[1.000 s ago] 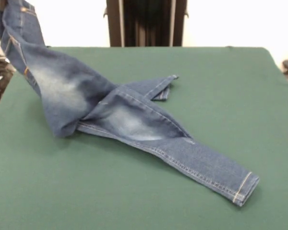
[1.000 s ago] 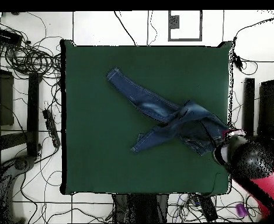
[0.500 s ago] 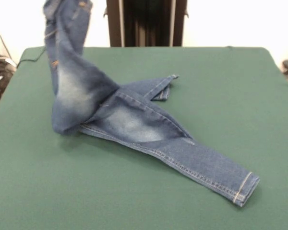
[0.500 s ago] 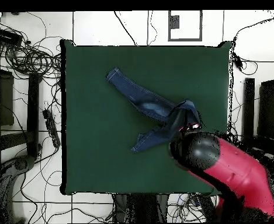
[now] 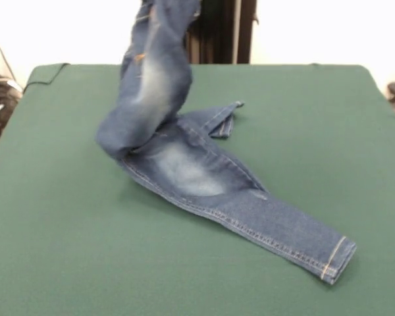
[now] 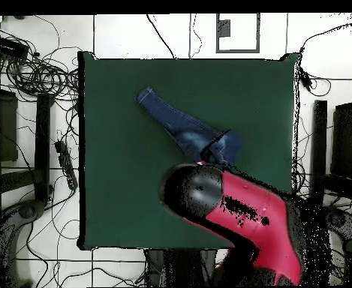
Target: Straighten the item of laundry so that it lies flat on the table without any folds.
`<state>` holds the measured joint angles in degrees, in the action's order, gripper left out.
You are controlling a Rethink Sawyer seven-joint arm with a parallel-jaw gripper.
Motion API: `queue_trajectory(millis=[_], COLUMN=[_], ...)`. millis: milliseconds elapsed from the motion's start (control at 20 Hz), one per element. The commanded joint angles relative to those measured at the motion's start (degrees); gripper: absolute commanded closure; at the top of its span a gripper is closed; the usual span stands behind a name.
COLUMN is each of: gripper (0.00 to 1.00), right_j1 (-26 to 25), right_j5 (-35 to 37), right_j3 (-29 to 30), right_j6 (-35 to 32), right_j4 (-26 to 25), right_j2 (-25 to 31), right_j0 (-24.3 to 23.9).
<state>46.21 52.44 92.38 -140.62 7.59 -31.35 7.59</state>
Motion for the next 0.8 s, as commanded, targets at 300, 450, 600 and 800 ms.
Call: queue_trajectory(millis=[300,450,600,800], gripper=[1.00,1.00,1.00,1.00], right_j1=[-8.3,-7.7,-6.8,-4.6], right_j5=[10.0,14.3,18.4,18.6], right_j3=[-7.3,-9.5,-11.8,-11.1], right_j6=[-39.5,-42.2,-43.8,-40.9], right_j4=[10.9,11.2,10.6,8.5], right_j2=[0.3,-0.1,-0.3,-0.4], right_j0=[10.4,11.3,12.0,11.5])
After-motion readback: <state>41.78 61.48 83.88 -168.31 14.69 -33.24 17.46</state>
